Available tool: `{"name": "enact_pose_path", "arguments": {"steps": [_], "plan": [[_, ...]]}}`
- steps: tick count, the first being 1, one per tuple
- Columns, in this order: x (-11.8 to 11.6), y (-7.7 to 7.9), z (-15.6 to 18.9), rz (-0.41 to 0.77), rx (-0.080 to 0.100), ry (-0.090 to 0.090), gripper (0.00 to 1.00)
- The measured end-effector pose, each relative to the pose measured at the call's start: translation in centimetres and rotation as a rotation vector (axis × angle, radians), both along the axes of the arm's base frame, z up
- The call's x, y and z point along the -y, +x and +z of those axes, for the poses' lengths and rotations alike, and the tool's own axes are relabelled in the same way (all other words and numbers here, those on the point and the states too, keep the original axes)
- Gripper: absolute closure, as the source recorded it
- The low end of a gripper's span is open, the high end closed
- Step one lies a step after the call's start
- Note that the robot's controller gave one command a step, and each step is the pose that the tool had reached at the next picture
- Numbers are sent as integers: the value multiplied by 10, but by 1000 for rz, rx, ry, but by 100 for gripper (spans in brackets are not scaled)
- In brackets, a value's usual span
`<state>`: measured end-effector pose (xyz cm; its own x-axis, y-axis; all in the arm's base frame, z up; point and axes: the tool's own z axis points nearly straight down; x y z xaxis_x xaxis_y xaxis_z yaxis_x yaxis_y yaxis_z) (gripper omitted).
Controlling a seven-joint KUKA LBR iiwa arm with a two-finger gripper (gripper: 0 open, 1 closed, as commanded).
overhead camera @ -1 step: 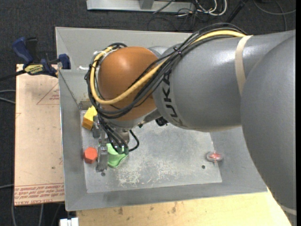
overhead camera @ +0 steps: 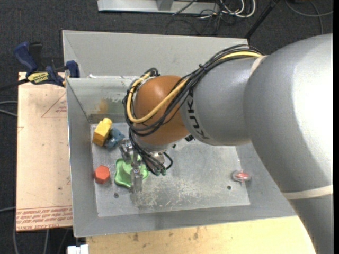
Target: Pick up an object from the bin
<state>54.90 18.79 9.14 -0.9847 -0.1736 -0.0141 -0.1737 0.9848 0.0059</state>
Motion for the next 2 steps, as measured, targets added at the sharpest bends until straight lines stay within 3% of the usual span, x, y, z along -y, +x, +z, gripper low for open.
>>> {"name": "enact_pose_path", "arguments": {"steps": [1, 2], "plan": [[-4, 15, -14, 7, 3, 3, 0], [-1, 12, -18, 6, -5, -3, 100]]}}
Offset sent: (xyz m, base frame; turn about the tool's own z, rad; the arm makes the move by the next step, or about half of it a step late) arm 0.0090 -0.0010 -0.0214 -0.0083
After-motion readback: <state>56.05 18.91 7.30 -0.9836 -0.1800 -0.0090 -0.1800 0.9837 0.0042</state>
